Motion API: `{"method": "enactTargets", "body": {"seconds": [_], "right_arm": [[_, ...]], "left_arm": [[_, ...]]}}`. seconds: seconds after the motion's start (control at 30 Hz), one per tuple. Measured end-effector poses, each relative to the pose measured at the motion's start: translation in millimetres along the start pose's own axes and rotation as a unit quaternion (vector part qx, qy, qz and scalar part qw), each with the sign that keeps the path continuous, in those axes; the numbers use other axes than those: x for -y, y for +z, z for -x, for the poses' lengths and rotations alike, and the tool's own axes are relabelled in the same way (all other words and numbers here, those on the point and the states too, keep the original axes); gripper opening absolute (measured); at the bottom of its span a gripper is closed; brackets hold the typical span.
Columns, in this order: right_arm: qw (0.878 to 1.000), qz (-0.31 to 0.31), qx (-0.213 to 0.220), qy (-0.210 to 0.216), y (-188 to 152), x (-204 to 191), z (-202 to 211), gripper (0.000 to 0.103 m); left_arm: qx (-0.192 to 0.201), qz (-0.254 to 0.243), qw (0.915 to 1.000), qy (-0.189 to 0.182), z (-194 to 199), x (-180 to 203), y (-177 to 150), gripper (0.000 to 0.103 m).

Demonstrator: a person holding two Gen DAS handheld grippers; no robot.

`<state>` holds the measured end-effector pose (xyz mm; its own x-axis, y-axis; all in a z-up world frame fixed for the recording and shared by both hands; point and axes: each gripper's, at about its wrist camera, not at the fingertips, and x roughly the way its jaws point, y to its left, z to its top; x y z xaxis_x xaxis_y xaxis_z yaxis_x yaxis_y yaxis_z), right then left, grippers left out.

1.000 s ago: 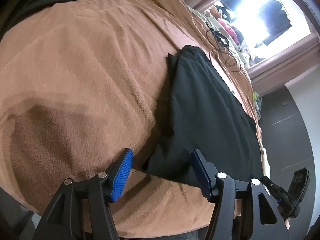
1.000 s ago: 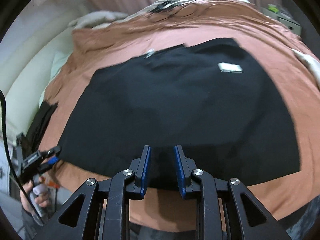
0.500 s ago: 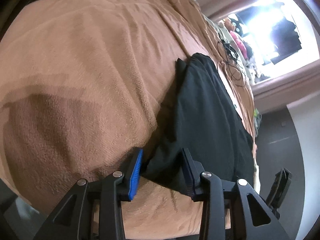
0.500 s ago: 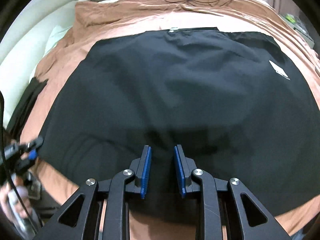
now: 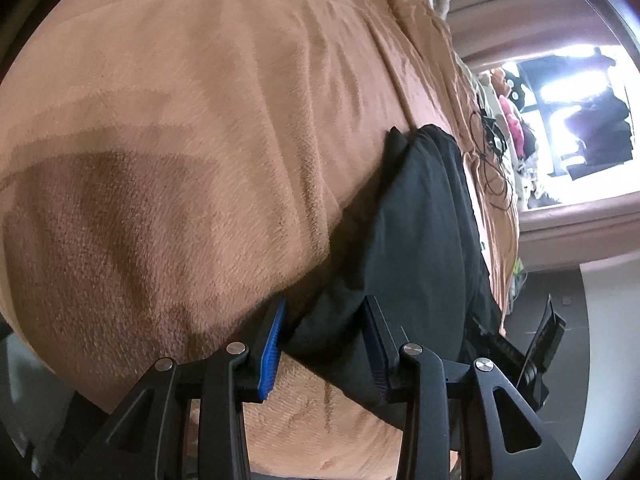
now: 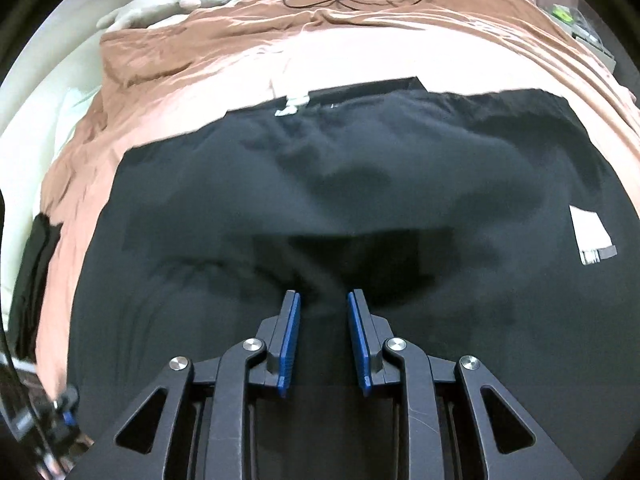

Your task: Fold large clothes

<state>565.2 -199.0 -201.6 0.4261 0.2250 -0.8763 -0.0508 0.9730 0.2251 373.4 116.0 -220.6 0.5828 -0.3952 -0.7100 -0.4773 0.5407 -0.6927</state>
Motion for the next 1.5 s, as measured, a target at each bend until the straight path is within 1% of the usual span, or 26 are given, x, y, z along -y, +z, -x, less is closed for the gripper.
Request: {"method": "enactTargets", "body": {"seconds": [0.13, 0.3, 0.37, 0.43, 0.5, 0.6, 0.7, 0.83, 0.87, 0.9, 0.93, 1.03, 1.1, 1.2, 1.33, 1.43, 1.47, 1.5], "right_arm": [[1.0, -0.009, -0.004, 0.001, 26, 2, -15, 0.025], [1.0, -0.013, -0.01, -0.004, 49, 3, -25, 0.025], [1.0, -0.023, -0.016, 0.006, 53, 6, -21, 0.025], [0.999, -0.034, -0.007, 0.028, 49, 8, -7, 0.025], [0.999, -0.021, 0.006, 0.048, 40, 7, 12, 0.025], [0.998, -0.004, 0.016, 0.06, 23, 6, 36, 0.026], [0.997, -0.007, 0.02, 0.07, -2, 14, 61, 0.026], [0.995, -0.014, 0.02, 0.1, -32, 22, 79, 0.026], [0.994, -0.018, 0.02, 0.104, -38, 23, 82, 0.026], [0.994, -0.022, 0.019, 0.109, -47, 25, 85, 0.026], [0.993, -0.023, 0.016, 0.116, -55, 25, 87, 0.026], [0.992, -0.023, 0.011, 0.126, -76, 25, 89, 0.026], [0.992, -0.023, 0.003, 0.126, -91, 23, 88, 0.026], [0.989, -0.03, -0.008, 0.144, -108, 22, 83, 0.026], [0.991, -0.023, -0.017, 0.133, -127, 19, 74, 0.026], [0.989, -0.033, -0.027, 0.14, -142, 21, 56, 0.026], [0.99, -0.034, -0.025, 0.136, -145, 22, 53, 0.021], [0.991, -0.033, -0.021, 0.13, -149, 22, 49, 0.018]], "left_arm": [[-0.008, 0.017, 0.9998, -0.002, 3, -1, -2, 0.039], [-0.024, 0.034, 0.9989, -0.021, 10, -5, -7, 0.039], [-0.029, 0.042, 0.9983, -0.029, 10, -7, -9, 0.039], [-0.036, 0.046, 0.9976, -0.037, 5, -7, -10, 0.04], [-0.034, 0.045, 0.9979, -0.033, 2, -5, -10, 0.04], [-0.025, 0.041, 0.9983, -0.033, -3, 1, -8, 0.04], [-0.021, 0.025, 0.9992, -0.022, -9, 9, -6, 0.041], [-0.016, 0.028, 0.9994, -0.014, -11, 14, -5, 0.04], [-0.013, 0.024, 0.9996, -0.01, -10, 16, -5, 0.038], [-0.008, 0.016, 0.9998, -0.007, -7, 20, -6, 0.03], [-0.005, 0.011, 0.9999, -0.005, -6, 23, -6, 0.018], [0.0, 0.0, 0.9999, -0.016, 4, 34, -6, 0.013], [0.007, -0.013, 0.9996, -0.025, 12, 45, -6, 0.012], [0.018, -0.038, 0.9982, -0.042, 24, 64, -9, 0.011], [0.028, -0.07, 0.9947, -0.069, 39, 91, -15, 0.011], [0.027, -0.093, 0.9911, -0.091, 46, 113, -21, 0.01], [0.023, -0.103, 0.9896, -0.098, 46, 122, -24, 0.01], [0.022, -0.112, 0.9882, -0.101, 46, 129, -29, 0.01]]}}
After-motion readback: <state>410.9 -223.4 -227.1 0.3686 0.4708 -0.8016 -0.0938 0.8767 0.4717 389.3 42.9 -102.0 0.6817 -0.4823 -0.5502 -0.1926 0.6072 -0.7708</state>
